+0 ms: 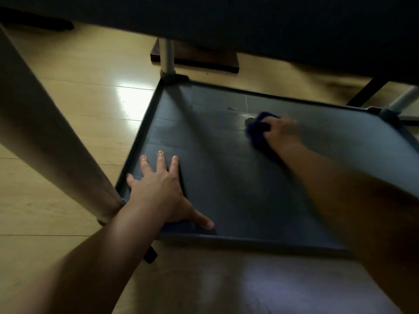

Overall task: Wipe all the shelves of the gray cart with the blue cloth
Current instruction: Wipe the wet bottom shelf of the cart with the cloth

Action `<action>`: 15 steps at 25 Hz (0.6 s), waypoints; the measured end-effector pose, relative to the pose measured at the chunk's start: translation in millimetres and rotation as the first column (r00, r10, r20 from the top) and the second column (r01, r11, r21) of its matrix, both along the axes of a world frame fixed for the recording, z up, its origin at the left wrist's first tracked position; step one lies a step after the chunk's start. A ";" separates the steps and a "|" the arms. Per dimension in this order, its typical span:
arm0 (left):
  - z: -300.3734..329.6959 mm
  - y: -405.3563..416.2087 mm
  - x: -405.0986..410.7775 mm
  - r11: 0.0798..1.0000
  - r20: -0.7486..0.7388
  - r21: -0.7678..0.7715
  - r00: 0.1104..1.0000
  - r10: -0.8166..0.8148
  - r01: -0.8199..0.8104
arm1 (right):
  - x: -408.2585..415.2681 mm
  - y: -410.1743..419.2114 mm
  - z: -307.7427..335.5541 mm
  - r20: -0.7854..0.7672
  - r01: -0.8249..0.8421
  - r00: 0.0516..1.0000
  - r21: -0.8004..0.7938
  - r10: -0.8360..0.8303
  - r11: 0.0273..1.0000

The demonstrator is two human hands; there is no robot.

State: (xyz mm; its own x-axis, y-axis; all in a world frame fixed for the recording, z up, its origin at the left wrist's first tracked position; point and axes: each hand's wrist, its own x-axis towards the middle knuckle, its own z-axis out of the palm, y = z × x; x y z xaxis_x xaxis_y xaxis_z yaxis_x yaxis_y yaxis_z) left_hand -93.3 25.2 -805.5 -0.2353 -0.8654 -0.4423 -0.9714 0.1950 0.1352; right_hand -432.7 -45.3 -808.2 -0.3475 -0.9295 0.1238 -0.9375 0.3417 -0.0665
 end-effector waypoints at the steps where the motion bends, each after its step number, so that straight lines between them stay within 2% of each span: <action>1: -0.6 -1.1 -1.1 1.000 0.003 -0.007 1.000 0.000 0.000 | -39.2 24.1 -1.4 -0.004 0.126 0.992 -0.007 -0.126 0.992; 4: 0.4 -1.5 -3.0 1.000 0.007 -0.005 1.000 -0.001 0.002 | -121.8 97.6 3.7 0.029 0.416 0.909 -0.016 -0.416 0.909; 5: 1.9 -0.6 -3.3 1.000 0.007 0.000 1.000 0.000 0.000 | -132.0 109.5 6.4 0.053 0.458 0.888 0.002 -0.457 0.889; 7: 5.9 -0.6 -5.4 1.000 0.010 0.020 1.000 -0.002 0.002 | -124.7 105.9 12.2 0.089 0.438 0.895 0.002 -0.437 0.899; 11: 10.8 3.4 -4.1 1.000 0.037 0.016 0.999 -0.025 0.024 | -14.2 70.1 27.3 0.265 0.115 0.962 -0.187 -0.063 0.976; 15: 6.4 3.7 0.5 0.998 0.025 0.018 0.998 -0.058 0.057 | 130.4 72.1 30.6 0.299 -0.177 0.921 -0.251 0.251 0.952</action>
